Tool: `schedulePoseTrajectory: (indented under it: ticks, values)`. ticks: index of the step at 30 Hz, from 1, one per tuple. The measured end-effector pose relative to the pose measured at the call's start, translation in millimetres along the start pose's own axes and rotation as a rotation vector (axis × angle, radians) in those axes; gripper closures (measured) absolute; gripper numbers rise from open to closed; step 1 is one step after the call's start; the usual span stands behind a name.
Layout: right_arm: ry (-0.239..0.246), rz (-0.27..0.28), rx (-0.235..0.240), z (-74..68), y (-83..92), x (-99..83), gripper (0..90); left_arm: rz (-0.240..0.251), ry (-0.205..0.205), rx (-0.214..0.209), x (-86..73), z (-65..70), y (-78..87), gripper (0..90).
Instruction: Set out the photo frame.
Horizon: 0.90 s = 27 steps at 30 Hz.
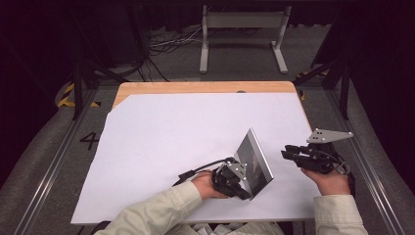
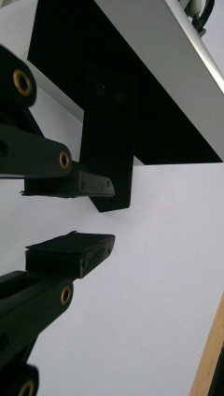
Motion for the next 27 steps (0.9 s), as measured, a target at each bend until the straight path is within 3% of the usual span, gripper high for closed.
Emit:
schedulePoseTrajectory:
  ticks: [6, 9, 20, 27]
  values:
    - [-0.029, 0.009, 0.002, 1.3, 0.4, -0.5, 68.2, 0.026, 0.013, 0.000, 0.7, -2.7, 3.7, 90.0]
    - [-0.035, 0.013, 0.001, 1.0, 0.6, -0.5, 68.5, 0.013, 0.014, 0.001, -2.1, -3.7, 9.9, 90.0]
    - [-0.063, 0.026, -0.070, -0.5, -2.9, 5.1, 69.7, 0.045, 0.074, 0.083, -16.9, -16.8, 39.8, 88.6]
    - [-0.135, 0.042, -0.096, 0.5, -3.9, 8.9, 70.6, 0.031, 0.091, 0.134, -28.5, -23.4, 53.0, 87.6]
Point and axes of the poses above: each handheld gripper's, and its own axes: y roughly backward along the jaws, x roughly out of its top, z roughly to its right, the point moved 5 cm from there along -y, roughly forward along the jaws, and after that the axes turned 12 degrees about x, right-handed, at the moved point
